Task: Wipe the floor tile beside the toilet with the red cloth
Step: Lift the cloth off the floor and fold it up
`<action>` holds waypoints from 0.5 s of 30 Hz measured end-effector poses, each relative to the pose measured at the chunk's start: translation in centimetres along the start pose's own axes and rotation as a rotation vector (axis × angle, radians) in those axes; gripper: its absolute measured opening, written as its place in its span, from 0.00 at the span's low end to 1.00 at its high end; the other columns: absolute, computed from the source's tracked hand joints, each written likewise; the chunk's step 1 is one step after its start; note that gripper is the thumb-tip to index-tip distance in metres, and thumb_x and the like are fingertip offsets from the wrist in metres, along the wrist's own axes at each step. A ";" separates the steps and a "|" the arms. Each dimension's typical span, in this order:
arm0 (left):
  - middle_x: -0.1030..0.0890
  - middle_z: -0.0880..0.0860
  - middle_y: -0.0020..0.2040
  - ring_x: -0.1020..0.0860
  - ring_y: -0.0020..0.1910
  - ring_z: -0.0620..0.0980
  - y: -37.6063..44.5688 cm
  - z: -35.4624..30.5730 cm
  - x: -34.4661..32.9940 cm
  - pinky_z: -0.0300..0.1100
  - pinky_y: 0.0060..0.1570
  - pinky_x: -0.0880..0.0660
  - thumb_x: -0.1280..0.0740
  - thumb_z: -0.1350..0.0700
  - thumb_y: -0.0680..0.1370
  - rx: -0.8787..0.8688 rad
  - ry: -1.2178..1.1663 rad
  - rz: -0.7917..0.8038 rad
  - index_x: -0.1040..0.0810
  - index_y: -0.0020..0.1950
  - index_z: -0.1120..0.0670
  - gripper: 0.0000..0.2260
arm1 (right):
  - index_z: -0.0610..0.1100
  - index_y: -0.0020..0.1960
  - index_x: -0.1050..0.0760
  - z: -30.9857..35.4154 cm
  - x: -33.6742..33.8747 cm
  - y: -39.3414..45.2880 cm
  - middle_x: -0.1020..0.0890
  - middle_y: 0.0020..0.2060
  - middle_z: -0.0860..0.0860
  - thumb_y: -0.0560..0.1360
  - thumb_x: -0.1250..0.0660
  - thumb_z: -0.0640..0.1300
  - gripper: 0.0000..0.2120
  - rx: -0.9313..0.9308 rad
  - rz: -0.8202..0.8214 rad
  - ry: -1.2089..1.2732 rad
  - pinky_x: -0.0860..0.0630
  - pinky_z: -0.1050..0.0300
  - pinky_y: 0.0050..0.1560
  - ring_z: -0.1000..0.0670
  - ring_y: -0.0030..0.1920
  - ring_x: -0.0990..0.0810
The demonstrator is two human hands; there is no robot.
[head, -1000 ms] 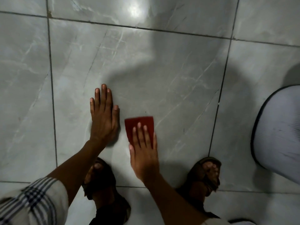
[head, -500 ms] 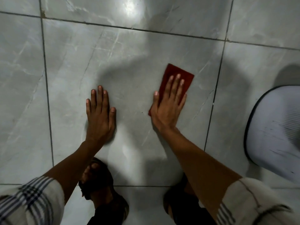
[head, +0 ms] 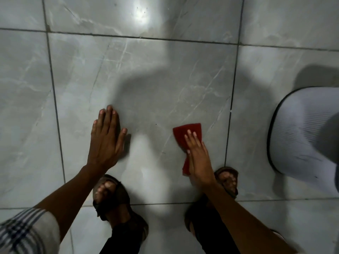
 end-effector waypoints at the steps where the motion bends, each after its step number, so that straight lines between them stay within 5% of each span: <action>1: 0.54 0.54 0.92 0.55 0.92 0.58 -0.6 -0.4 0.5 0.62 0.89 0.50 0.47 0.41 0.89 0.006 -0.004 0.011 0.50 0.91 0.57 0.35 | 0.40 0.86 0.33 0.0 1.6 0.2 0.32 0.86 0.48 0.91 0.44 0.35 0.24 -0.112 -0.025 0.182 0.38 0.52 0.87 0.52 0.86 0.34; 4: 0.55 0.53 0.92 0.56 0.92 0.58 -2.3 -2.2 2.1 0.64 0.88 0.49 0.50 0.37 0.87 0.009 -0.022 0.030 0.52 0.92 0.55 0.37 | 0.49 0.81 0.28 1.3 5.7 1.2 0.19 0.75 0.48 0.93 0.43 0.45 0.18 -0.466 -0.027 0.680 0.20 0.67 0.68 0.64 0.66 0.18; 8: 0.57 0.51 0.92 0.57 0.92 0.56 -3.1 -7.1 5.5 0.64 0.88 0.48 0.48 0.38 0.88 -0.024 -0.032 0.000 0.54 0.92 0.53 0.36 | 0.44 0.80 0.23 3.6 11.5 2.3 0.13 0.69 0.42 0.87 0.33 0.50 0.23 -0.838 0.035 1.379 0.13 0.52 0.65 0.45 0.61 0.11; 10: 0.58 0.50 0.92 0.58 0.92 0.55 -2.9 -10.3 7.9 0.63 0.89 0.50 0.47 0.39 0.88 -0.055 -0.061 -0.025 0.54 0.92 0.53 0.36 | 0.40 0.76 0.19 5.8 15.6 2.1 0.11 0.65 0.40 0.81 0.28 0.50 0.25 -0.862 0.027 1.582 0.14 0.46 0.67 0.41 0.59 0.09; 13: 0.56 0.52 0.93 0.57 0.92 0.56 -2.4 -15.2 11.7 0.62 0.89 0.50 0.46 0.40 0.89 -0.096 -0.075 -0.077 0.53 0.92 0.53 0.36 | 0.38 0.75 0.19 8.7 21.4 1.3 0.16 0.72 0.38 0.79 0.28 0.50 0.28 -0.834 -0.030 1.799 0.24 0.41 0.79 0.38 0.67 0.14; 15: 0.55 0.52 0.93 0.56 0.92 0.57 -2.1 -18.7 14.2 0.62 0.89 0.49 0.45 0.40 0.89 -0.117 -0.085 -0.098 0.52 0.92 0.54 0.35 | 0.39 0.74 0.17 9.8 25.5 0.3 0.16 0.73 0.39 0.80 0.30 0.51 0.26 -0.788 -0.092 1.889 0.23 0.42 0.77 0.39 0.67 0.14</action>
Point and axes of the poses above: each hand's wrist, its own y-axis towards the middle knuckle, its own x-axis out of the back of the hand, z = x × y, the point moved 7 cm from there along y, towards the middle knuckle
